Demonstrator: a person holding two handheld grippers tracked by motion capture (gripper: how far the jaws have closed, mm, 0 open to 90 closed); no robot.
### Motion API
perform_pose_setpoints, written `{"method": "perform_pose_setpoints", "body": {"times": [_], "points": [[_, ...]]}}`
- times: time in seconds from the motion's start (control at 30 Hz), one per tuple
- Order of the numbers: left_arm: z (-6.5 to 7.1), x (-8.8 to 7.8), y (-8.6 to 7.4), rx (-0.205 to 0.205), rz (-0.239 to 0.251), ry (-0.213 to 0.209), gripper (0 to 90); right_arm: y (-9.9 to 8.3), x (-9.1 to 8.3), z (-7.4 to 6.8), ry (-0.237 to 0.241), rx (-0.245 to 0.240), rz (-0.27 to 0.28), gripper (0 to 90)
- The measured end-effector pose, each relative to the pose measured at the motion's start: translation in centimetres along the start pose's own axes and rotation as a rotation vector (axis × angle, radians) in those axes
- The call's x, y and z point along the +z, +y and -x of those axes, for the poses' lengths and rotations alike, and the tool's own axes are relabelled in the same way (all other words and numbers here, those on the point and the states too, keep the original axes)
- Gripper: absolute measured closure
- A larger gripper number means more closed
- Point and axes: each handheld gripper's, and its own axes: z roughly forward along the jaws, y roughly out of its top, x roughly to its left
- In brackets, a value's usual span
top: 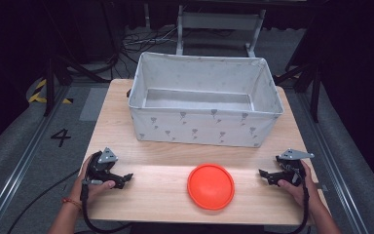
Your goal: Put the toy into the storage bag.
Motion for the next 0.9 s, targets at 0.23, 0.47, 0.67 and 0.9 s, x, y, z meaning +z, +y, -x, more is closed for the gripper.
{"method": "perform_pose_setpoints", "body": {"times": [0.23, 0.47, 0.67, 0.9], "points": [[0.0, 0.0, 0.0, -0.004, 0.001, 0.003, 0.5, -0.1, -0.1, 0.2, 0.016, -0.008, 0.002, 5.8], [0.0, 0.0, 0.0, -0.001, -0.001, 0.002, 0.5, -0.1, -0.3, 0.3, 0.000, 0.007, 0.009, 13.6], [-0.2, 0.0, 0.0, 0.012, -0.001, -0.006, 0.5, 0.1, -0.6, -0.1, 0.021, -0.023, 0.018, 20.1], [-0.2, 0.0, 0.0, 0.015, -0.001, -0.007, 0.5, 1.0, -1.2, -1.5, 0.055, -0.046, 0.041, 22.0]]}}
